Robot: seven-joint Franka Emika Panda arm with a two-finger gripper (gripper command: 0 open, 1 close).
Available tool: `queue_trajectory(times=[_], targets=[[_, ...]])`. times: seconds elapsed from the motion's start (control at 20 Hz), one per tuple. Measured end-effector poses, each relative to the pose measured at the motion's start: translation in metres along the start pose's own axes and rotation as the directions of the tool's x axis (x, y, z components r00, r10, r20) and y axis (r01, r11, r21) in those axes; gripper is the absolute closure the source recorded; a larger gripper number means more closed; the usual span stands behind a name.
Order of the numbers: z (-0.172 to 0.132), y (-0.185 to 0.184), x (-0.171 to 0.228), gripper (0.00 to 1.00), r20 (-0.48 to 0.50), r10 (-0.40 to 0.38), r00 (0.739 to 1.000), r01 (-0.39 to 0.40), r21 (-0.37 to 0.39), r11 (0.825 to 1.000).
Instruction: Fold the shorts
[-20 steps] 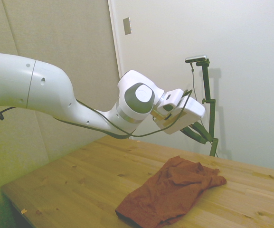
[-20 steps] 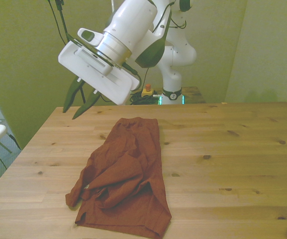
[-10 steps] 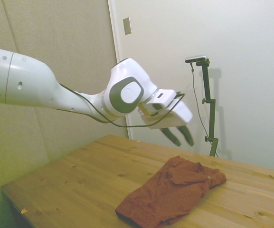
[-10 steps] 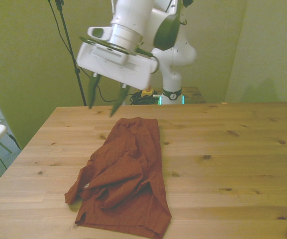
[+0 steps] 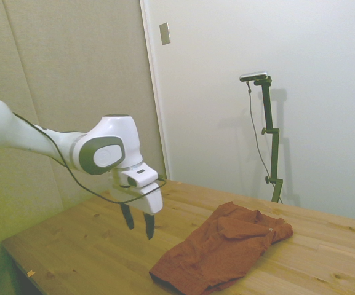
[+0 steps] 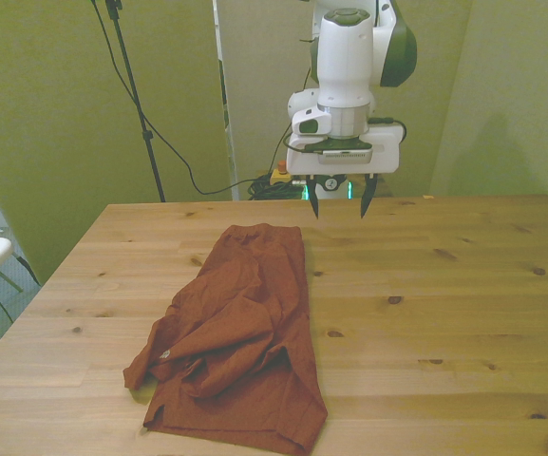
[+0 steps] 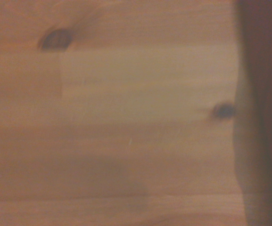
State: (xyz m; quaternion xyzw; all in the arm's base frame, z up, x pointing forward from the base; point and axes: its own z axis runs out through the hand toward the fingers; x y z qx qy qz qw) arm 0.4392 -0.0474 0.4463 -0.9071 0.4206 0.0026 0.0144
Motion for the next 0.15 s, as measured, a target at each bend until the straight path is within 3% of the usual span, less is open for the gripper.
queue_trajectory(times=[0.15], targets=[[-0.01,0.028,-0.036,0.0,0.02,-0.034,0.999,0.035,-0.034,0.999]])
